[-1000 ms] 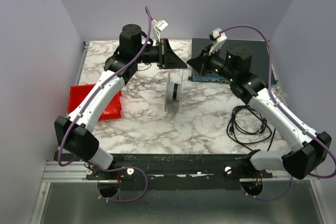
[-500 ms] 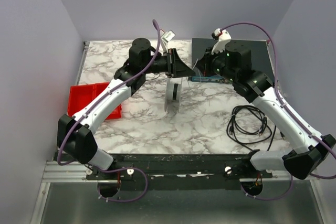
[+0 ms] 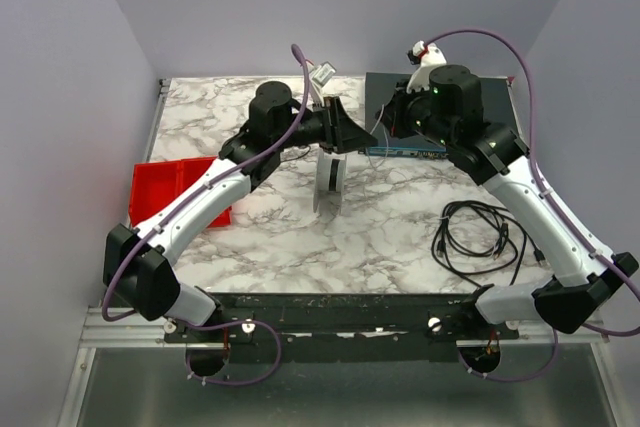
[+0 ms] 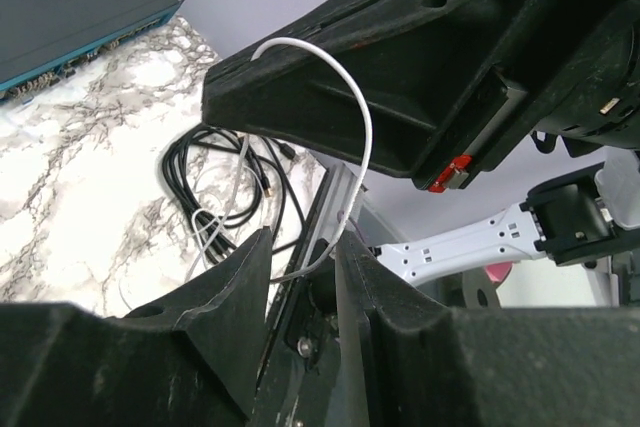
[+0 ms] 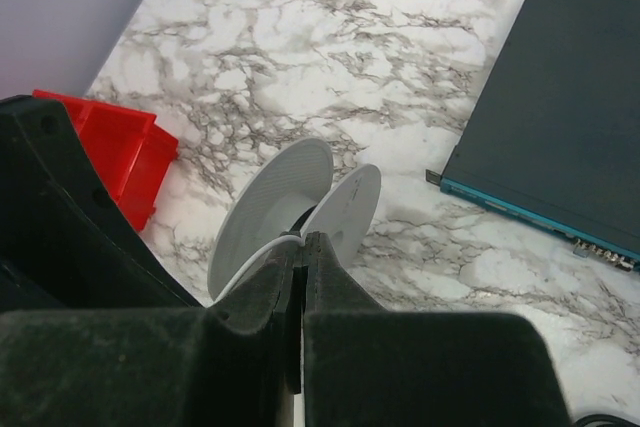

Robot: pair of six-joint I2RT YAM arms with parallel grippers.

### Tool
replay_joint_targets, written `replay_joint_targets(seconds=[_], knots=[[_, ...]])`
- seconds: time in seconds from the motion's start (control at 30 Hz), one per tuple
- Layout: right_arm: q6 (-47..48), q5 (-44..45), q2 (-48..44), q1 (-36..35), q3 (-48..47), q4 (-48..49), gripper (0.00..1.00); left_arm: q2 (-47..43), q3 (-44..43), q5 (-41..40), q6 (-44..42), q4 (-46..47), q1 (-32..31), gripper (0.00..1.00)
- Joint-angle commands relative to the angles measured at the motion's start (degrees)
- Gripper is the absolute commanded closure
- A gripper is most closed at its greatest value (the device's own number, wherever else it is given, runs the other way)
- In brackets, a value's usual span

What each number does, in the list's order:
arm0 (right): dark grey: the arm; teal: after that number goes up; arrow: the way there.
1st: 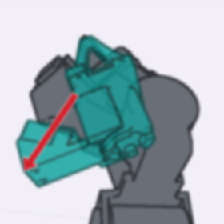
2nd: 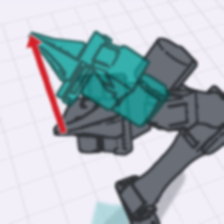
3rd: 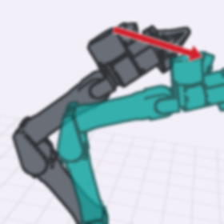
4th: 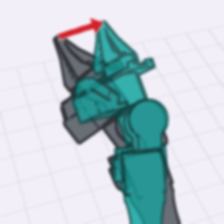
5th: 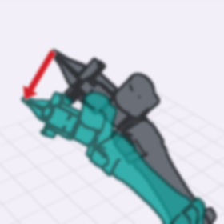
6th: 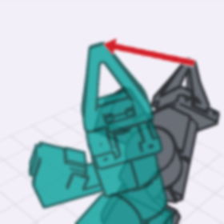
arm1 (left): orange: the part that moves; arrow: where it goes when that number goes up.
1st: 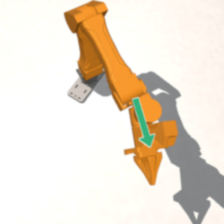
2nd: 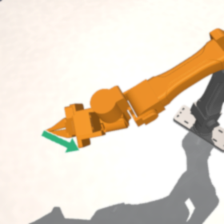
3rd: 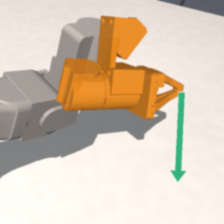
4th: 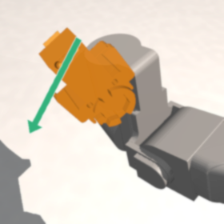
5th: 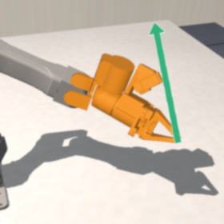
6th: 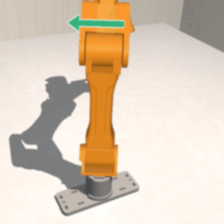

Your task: Wrap the cables

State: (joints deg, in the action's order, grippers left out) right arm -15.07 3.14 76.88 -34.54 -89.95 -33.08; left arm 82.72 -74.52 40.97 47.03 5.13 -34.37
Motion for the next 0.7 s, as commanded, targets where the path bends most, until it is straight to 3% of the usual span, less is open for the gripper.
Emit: replay_joint_targets(seconds=[0.0,0.2,0.33,0.47,0.67], knots=[[-0.9,-1.4,0.0,-0.3,-1.3,-1.8,0.99,-1.8,-0.1,-7.8,-3.9,-1.2,-2.6,0.67],[-1.1,-1.9,-0.9,-0.3,-2.0,-3.7,0.99,-1.9,-0.5,-18.1,-7.6,-6.1,-5.5,0.79],[-0.9,1.3,-2.1,-0.3,-1.3,-5.8,0.99,-2.2,-1.9,-23.2,-8.8,-10.0,-6.0,0.99],[-0.2,5.2,-3.1,-0.3,1.6,-7.0,0.99,-3.8,-4.1,-26.3,-11.7,-14.5,-6.0,1.0],[2.1,14.5,-3.4,-0.3,7.9,-5.2,0.99,-4.5,-13.3,-27.5,-18.1,-29.8,-6.0,1.0]])
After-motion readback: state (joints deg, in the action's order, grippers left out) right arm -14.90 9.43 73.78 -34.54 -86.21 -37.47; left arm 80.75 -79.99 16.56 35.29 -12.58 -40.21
